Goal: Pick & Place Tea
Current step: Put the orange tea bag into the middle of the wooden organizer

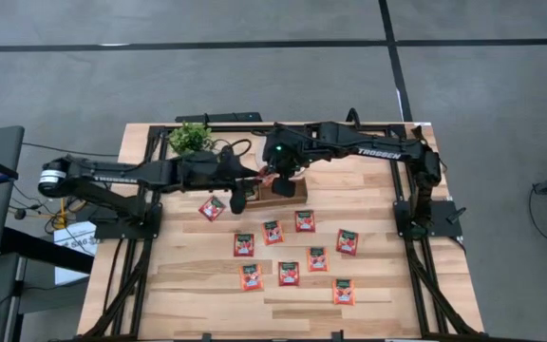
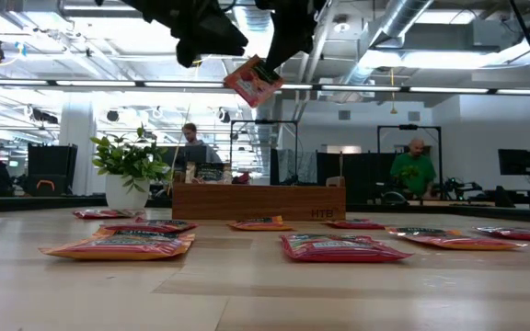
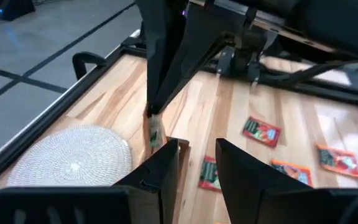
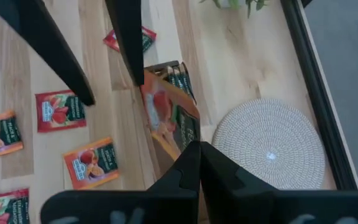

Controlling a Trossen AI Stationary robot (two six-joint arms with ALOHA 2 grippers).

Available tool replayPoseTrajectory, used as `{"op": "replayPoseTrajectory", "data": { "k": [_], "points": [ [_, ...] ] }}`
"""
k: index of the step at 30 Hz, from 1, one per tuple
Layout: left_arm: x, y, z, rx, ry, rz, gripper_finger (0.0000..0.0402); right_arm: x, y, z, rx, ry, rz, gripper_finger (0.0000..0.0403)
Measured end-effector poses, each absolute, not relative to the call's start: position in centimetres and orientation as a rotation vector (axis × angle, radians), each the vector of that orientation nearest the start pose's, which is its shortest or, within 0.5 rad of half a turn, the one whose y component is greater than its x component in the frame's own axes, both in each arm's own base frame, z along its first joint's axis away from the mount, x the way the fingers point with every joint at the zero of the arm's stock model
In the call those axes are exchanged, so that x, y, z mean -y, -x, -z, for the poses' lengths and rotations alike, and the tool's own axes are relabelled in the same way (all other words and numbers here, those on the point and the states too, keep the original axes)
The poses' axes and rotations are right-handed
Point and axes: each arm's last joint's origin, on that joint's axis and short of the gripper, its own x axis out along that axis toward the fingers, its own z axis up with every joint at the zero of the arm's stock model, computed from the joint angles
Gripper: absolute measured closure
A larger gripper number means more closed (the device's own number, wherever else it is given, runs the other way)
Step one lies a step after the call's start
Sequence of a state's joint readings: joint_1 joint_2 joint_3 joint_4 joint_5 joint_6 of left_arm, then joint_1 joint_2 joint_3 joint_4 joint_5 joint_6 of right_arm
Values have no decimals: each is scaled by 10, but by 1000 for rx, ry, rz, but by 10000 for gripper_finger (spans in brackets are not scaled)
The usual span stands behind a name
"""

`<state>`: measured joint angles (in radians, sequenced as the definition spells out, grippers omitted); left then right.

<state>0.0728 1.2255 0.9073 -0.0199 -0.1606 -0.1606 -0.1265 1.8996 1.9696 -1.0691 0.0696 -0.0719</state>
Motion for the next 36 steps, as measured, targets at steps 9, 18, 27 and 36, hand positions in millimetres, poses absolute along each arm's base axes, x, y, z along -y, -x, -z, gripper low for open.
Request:
{"op": "replayPoseTrajectory", "data": {
  "k": [9,18,27,36],
  "points": [
    [-27,-280,-303,-336,114,-307,303,52,-395,-349,-1003,43,140,403],
    [-28,-279,-304,-330,102,-373,303,52,-394,-349,-1007,44,139,403],
    [-30,-280,-314,-315,55,-381,303,52,-394,-349,-1008,45,138,403],
    [-30,-289,-302,-358,66,-360,303,51,-394,-349,-1007,45,135,403]
  ]
}}
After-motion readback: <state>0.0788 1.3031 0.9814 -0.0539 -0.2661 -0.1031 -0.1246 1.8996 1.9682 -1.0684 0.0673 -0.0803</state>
